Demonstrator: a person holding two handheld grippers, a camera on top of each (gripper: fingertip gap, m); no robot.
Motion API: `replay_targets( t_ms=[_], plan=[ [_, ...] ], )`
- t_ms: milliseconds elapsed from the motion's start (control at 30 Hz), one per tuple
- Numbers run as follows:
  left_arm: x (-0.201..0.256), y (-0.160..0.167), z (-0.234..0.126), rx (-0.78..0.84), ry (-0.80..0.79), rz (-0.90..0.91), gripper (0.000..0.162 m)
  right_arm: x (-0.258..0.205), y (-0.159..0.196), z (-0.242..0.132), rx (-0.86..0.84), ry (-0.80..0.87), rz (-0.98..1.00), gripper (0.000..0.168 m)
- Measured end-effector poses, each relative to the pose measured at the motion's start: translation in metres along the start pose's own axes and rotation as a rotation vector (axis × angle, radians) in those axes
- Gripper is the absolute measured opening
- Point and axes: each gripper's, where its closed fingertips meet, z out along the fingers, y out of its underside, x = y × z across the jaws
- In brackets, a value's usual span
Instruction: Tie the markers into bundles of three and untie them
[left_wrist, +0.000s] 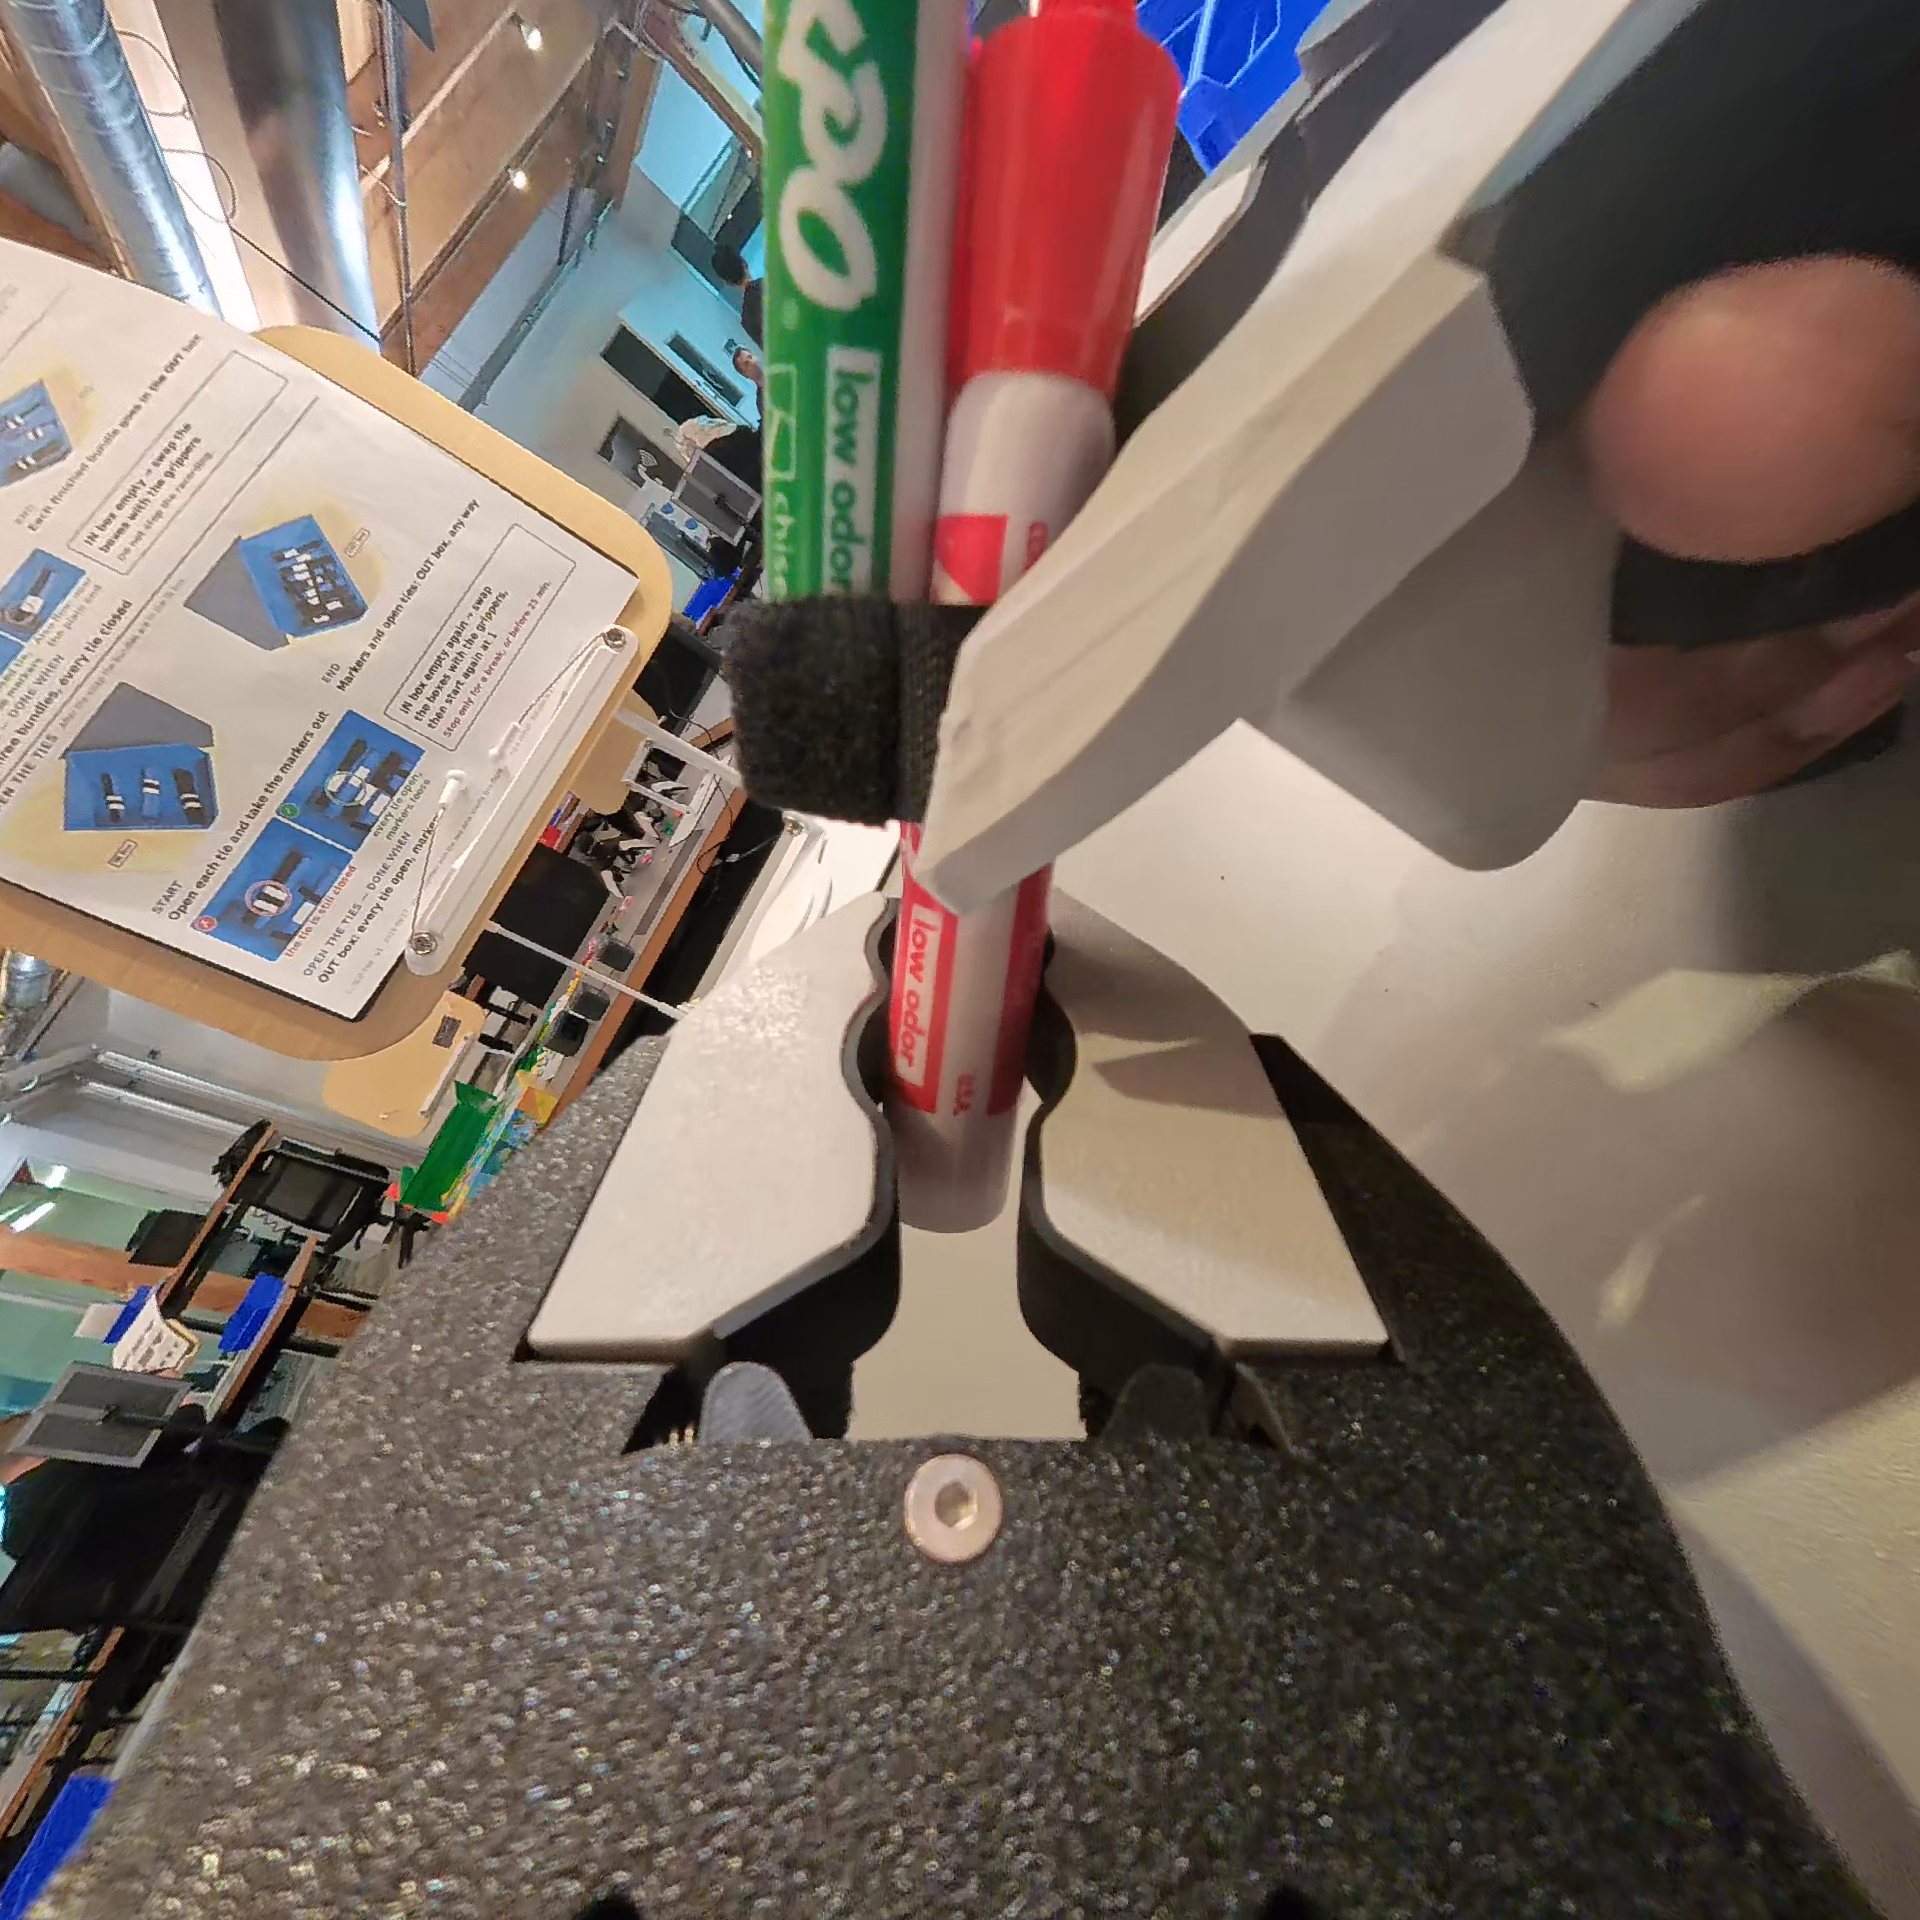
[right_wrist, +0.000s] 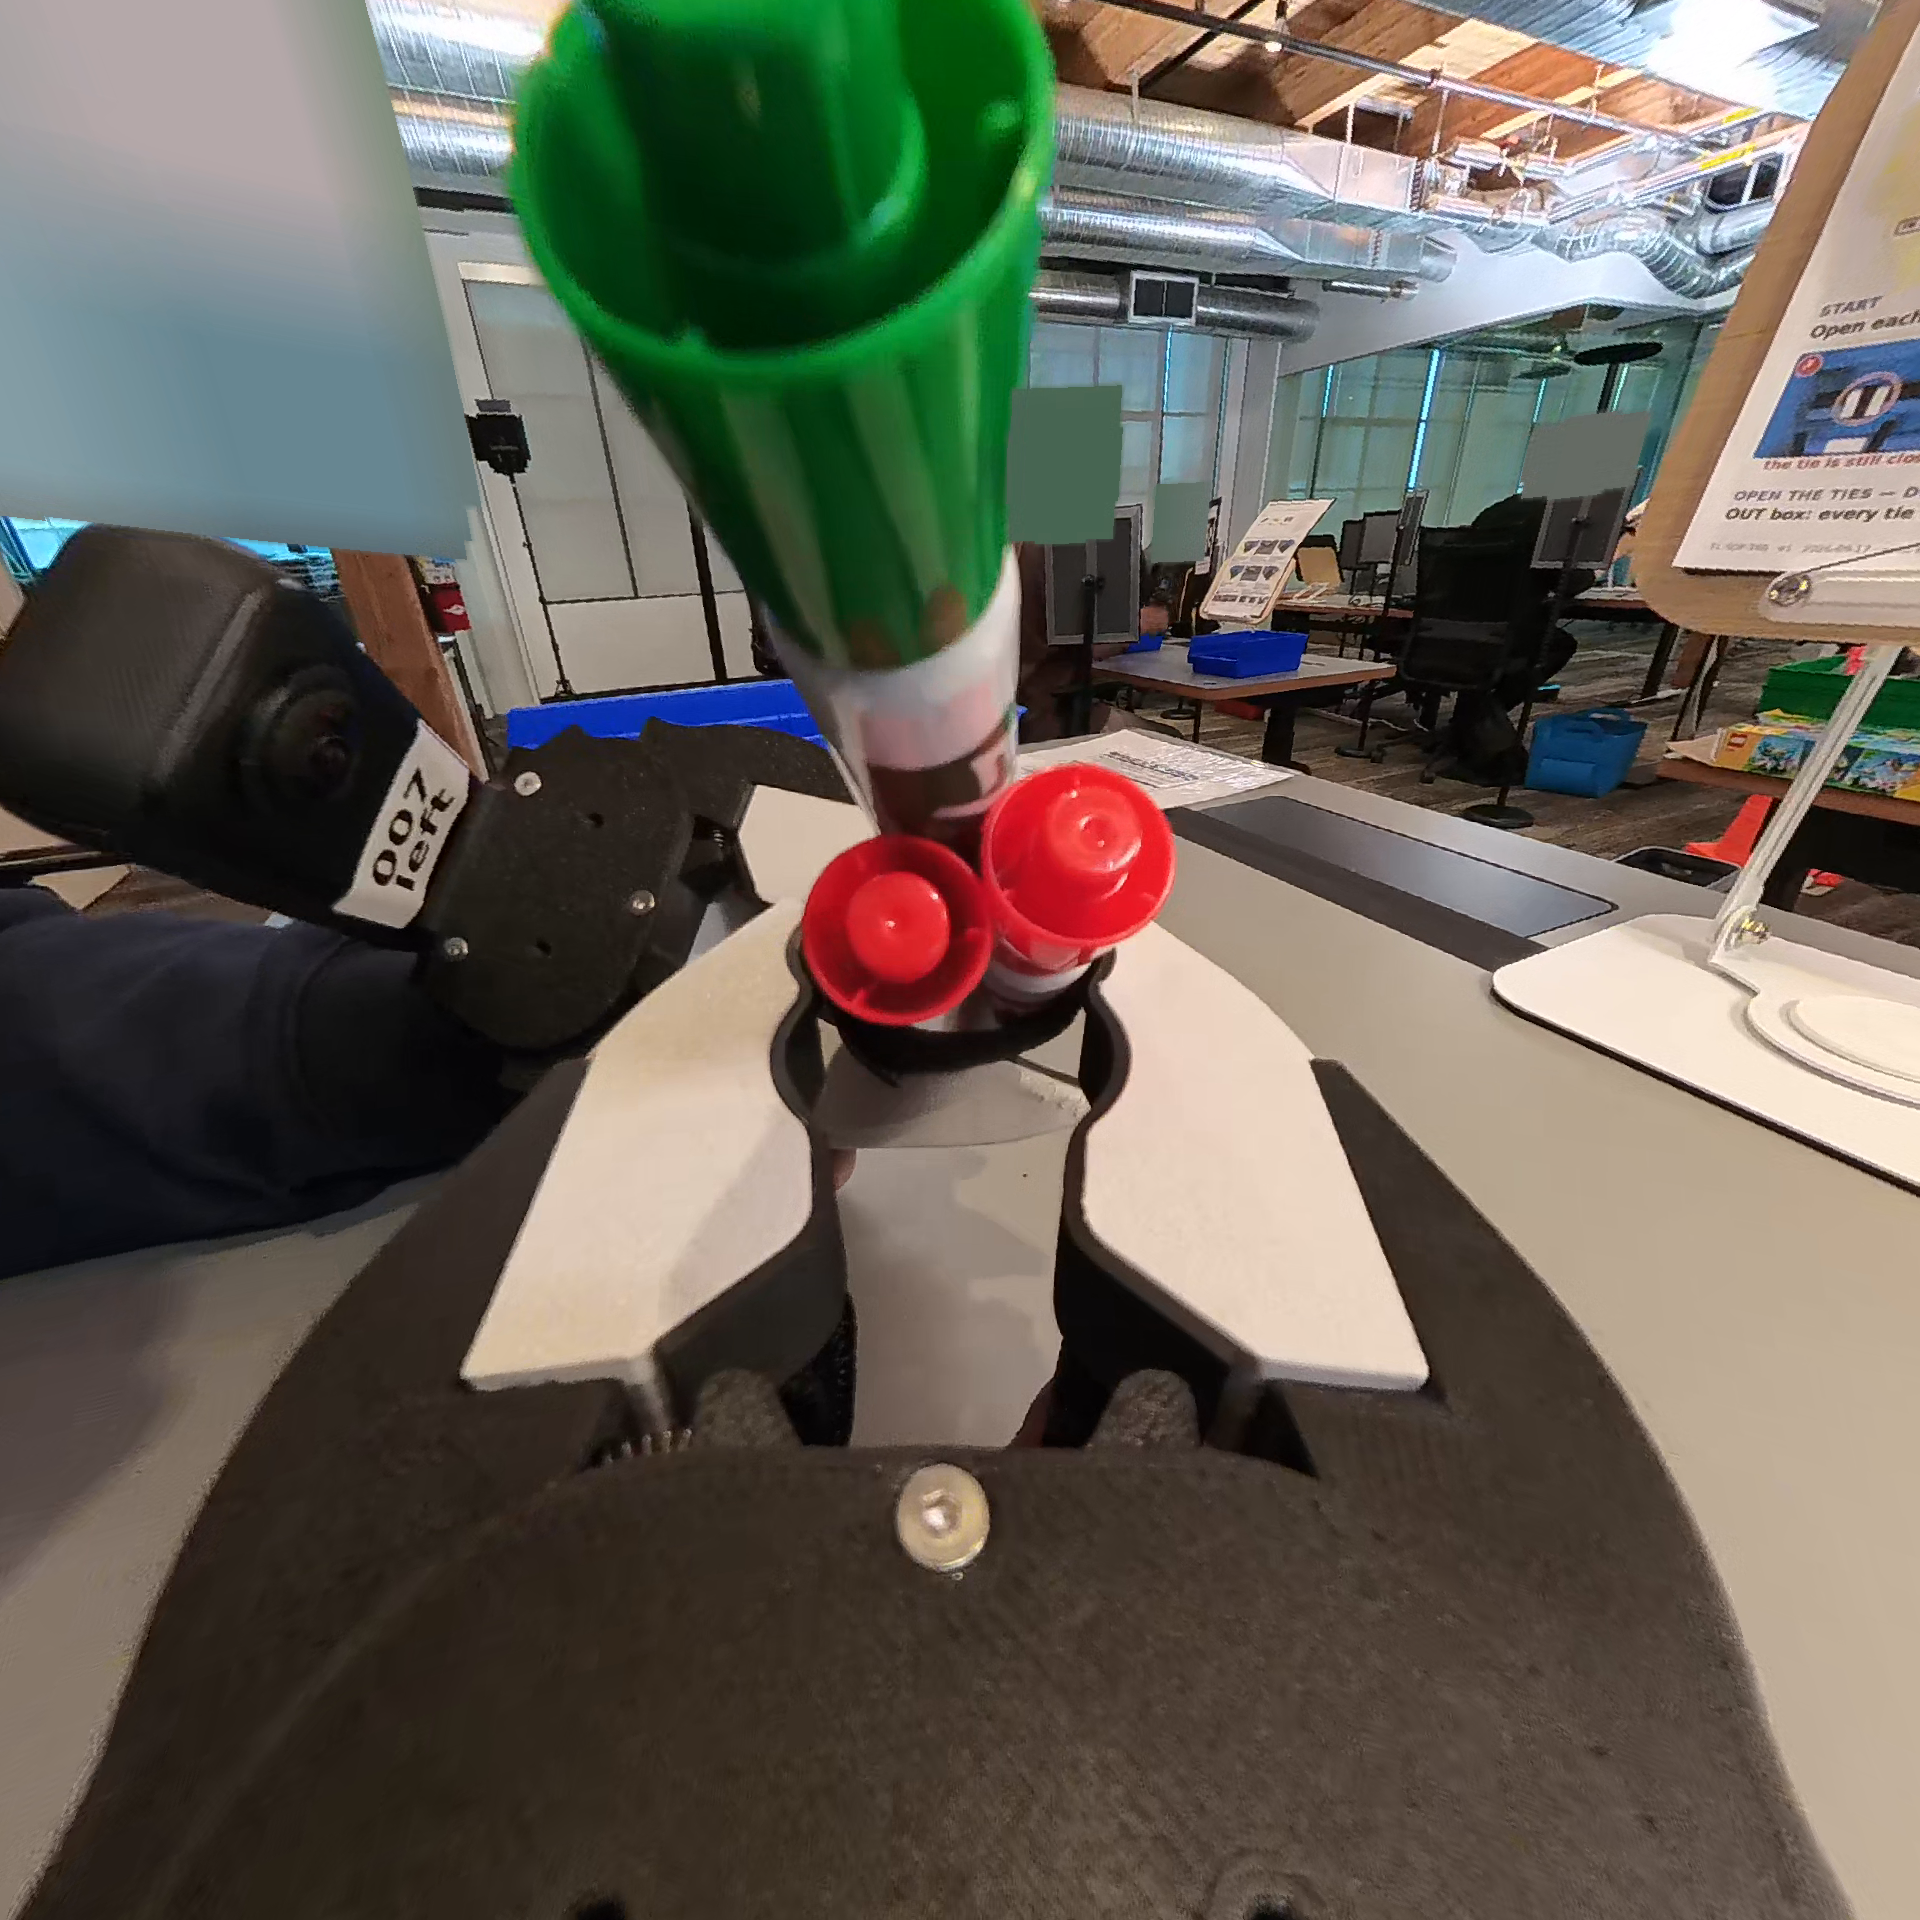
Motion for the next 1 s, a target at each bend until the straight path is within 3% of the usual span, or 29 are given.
replay_targets(
  t_ms=[433,1000],
  plan=[
    [0.007,-0.001,-0.002,-0.017,0.073,-0.001,0.018,-0.002,-0.001,-0.003,0.003,-0.056,-0.023,0.048],
    [-0.004,-0.005,-0.003,0.019,-0.006,-0.015,0.018,0.000,0.000,-0.004,-0.056,0.001,-0.145,0.052]
  ],
)
